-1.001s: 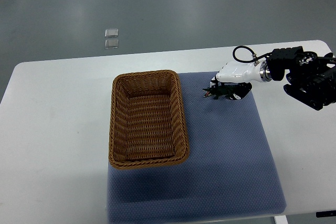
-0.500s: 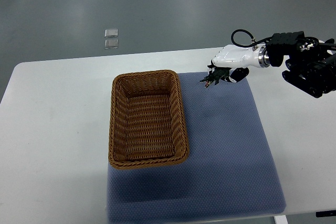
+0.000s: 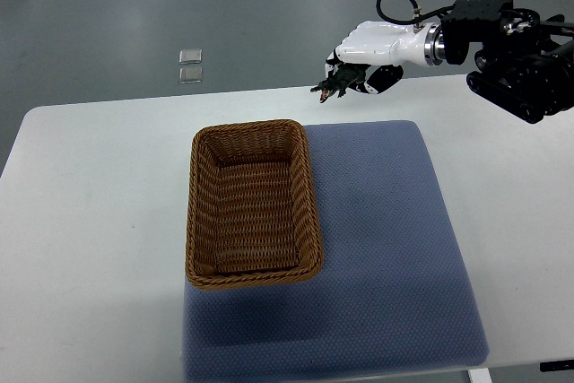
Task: Place crocodile in brown basket with right hand
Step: 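Lift the crocodile up off the mat with the right hand, then carry the crocodile over the wicker basket and lower it inside, then open the right hand to release the crocodile into the basket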
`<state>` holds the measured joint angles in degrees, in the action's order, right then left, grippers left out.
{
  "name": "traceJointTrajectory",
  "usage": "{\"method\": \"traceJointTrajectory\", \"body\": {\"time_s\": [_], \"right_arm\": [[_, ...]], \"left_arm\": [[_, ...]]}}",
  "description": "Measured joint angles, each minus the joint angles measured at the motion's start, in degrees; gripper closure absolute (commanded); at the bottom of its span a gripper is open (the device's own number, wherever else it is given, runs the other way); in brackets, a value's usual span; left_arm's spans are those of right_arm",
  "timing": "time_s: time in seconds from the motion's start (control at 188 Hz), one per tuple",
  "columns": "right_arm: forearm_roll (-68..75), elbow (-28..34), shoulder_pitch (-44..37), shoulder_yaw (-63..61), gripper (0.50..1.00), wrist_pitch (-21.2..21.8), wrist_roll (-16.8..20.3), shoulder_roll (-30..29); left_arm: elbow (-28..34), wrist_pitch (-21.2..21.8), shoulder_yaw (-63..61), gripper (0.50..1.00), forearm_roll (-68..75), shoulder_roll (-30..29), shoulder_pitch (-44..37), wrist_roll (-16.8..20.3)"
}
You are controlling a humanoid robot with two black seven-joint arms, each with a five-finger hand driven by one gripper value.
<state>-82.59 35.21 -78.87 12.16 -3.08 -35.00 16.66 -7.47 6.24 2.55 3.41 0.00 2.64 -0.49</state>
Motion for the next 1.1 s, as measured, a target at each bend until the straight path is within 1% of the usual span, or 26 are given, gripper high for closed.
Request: {"method": "traceJointTrajectory", "body": {"time_s": [0.213,0.506,0.607,0.713,0.793,0.836,0.862,0.889,0.905,0.942,0.99,1.102], "right_arm": [[0.11,5.6,-0.12,-1.75,0.975,-0.04,0.0,-0.21],[0.09,13.41,0.19,-3.05,0.971,-0.41,-0.01,-3.49],[0.04,14.76,0.31,-3.08,0.965,-0.43,0.0,-5.04],[-0.07,15.04,0.8,-3.08,0.946,-0.45,0.0,-6.79],[-0.21,15.06,1.77,-3.07,0.92,-0.47,0.0,-7.68],[-0.31,15.05,2.37,-3.05,0.887,-0.5,0.0,-8.18],[-0.4,15.04,2.67,-3.02,0.857,-0.5,0.0,-8.5],[-0.49,14.99,2.96,-2.99,0.842,-0.53,0.0,-8.81],[-0.54,14.94,3.12,-2.98,0.822,-0.55,0.0,-8.99],[-0.63,14.79,3.49,-2.96,0.807,-0.62,0.0,-9.35],[-0.71,14.65,3.97,-2.95,0.769,-0.94,0.0,-9.67],[-0.81,14.42,4.98,-2.8,0.72,-2.32,0.0,-9.85]], "left_arm": [[0.0,0.0,0.0,0.5,0.0,0.0,0.0,0.0],[-0.02,0.0,0.05,0.5,0.03,0.0,0.01,0.0],[-0.02,0.0,-0.03,0.5,0.03,0.0,0.0,0.0],[-0.01,0.0,-0.08,0.5,0.03,0.0,0.0,0.0],[0.06,0.0,-0.13,0.5,0.03,0.0,0.0,0.0],[0.07,0.0,-0.14,0.5,0.01,0.0,0.0,0.0],[0.08,0.0,-0.15,0.5,0.0,0.0,0.01,0.0],[0.08,0.02,-0.15,0.5,-0.02,0.0,0.02,0.0],[0.08,0.04,-0.15,0.5,-0.02,0.0,0.02,0.0],[0.09,0.06,-0.15,0.5,-0.02,0.0,0.02,0.0],[0.09,0.09,-0.15,0.5,-0.03,0.0,0.02,0.0],[0.09,0.09,-0.13,0.5,-0.06,0.0,0.01,0.0]]}}
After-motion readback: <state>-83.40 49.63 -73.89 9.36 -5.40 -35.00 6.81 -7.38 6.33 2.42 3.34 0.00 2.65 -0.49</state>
